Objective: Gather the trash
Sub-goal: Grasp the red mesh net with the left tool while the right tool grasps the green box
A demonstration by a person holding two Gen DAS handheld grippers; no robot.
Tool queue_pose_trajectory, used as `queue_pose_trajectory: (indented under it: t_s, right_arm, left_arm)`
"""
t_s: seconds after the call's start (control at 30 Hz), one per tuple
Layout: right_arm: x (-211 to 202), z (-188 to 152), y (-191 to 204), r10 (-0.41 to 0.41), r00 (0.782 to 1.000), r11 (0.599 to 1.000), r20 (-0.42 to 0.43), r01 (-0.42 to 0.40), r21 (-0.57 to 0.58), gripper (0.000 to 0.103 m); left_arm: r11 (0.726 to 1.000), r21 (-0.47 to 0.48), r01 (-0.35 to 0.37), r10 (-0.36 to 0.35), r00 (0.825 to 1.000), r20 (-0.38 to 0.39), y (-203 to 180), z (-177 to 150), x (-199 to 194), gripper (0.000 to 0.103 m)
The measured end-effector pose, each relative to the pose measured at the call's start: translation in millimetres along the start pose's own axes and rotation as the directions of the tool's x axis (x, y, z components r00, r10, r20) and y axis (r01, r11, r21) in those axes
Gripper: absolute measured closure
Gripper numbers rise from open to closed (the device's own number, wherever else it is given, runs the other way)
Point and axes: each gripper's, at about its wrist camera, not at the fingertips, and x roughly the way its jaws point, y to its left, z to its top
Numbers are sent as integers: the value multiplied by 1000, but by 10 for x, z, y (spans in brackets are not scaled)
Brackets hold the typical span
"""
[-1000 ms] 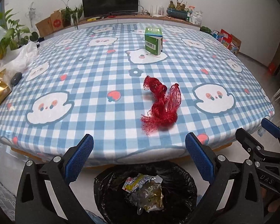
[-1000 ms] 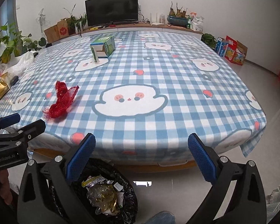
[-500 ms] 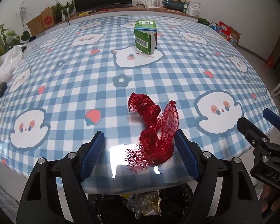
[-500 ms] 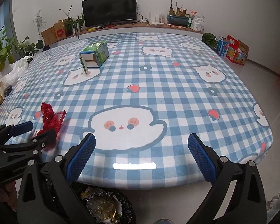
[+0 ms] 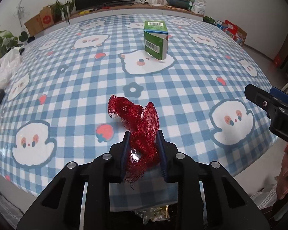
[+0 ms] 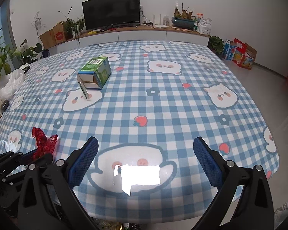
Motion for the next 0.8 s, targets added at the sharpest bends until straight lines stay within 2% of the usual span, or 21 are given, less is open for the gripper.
queue_pose_trajectory:
  t_s: [0.4, 0.63, 0.8]
  right_arm:
    - [331, 515, 459, 14, 1000, 999, -4, -14, -39, 8]
    - [518, 838, 753, 30, 1000, 998, 6, -30, -48, 8]
    - [664, 1062, 968, 32, 999, 997, -1, -32, -64, 8]
  left_arm:
    - [995, -72, -66, 71, 995, 66, 702, 476, -90, 77]
    - [993, -97, -71, 78, 995, 67, 947, 691, -3, 77]
    - [989, -131, -68, 75, 996, 49, 1094, 727, 81, 77]
